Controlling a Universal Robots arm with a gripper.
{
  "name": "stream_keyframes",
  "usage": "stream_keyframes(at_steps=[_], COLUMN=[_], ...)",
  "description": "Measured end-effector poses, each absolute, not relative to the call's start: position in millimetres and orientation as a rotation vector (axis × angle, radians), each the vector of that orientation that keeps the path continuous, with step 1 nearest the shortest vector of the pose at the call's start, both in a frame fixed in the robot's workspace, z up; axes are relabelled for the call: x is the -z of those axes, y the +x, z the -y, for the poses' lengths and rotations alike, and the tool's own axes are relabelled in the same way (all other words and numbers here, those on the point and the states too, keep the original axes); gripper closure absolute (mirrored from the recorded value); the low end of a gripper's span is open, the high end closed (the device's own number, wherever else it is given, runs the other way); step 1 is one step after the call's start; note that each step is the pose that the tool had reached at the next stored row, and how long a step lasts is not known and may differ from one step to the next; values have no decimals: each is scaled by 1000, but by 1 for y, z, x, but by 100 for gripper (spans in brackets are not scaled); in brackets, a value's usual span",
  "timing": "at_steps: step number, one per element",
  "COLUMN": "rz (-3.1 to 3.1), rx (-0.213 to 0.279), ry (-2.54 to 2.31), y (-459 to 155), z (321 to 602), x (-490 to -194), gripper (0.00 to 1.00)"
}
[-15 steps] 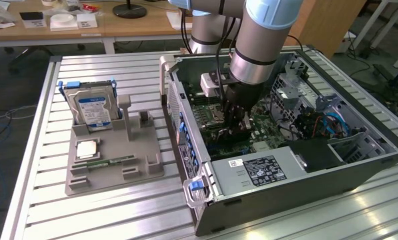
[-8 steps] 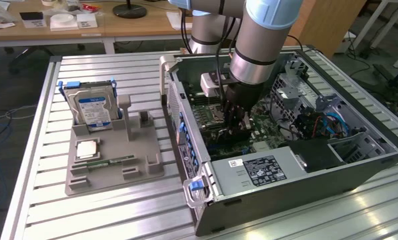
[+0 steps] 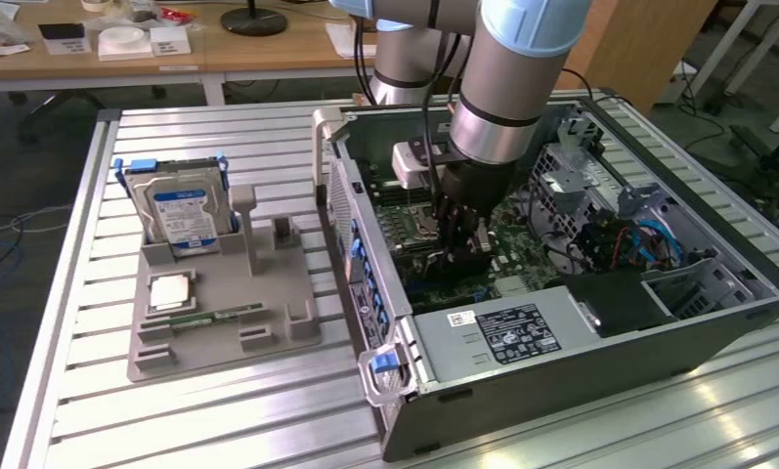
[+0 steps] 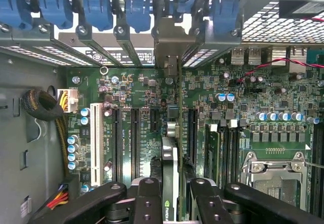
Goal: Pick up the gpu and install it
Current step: 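Insert the gpu into the slot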
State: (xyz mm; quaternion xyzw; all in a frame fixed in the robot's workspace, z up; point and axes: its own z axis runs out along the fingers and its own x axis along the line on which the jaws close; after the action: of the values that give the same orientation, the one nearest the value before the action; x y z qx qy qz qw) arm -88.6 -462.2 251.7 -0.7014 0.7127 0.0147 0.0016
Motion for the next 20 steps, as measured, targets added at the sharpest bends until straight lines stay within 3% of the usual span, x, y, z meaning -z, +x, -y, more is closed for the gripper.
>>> stream_keyframes(at_steps=[20], rz=[-2236], rx=[-46], ry=[-2201], y=[-91], z=[462], x=[-248], gripper=[74])
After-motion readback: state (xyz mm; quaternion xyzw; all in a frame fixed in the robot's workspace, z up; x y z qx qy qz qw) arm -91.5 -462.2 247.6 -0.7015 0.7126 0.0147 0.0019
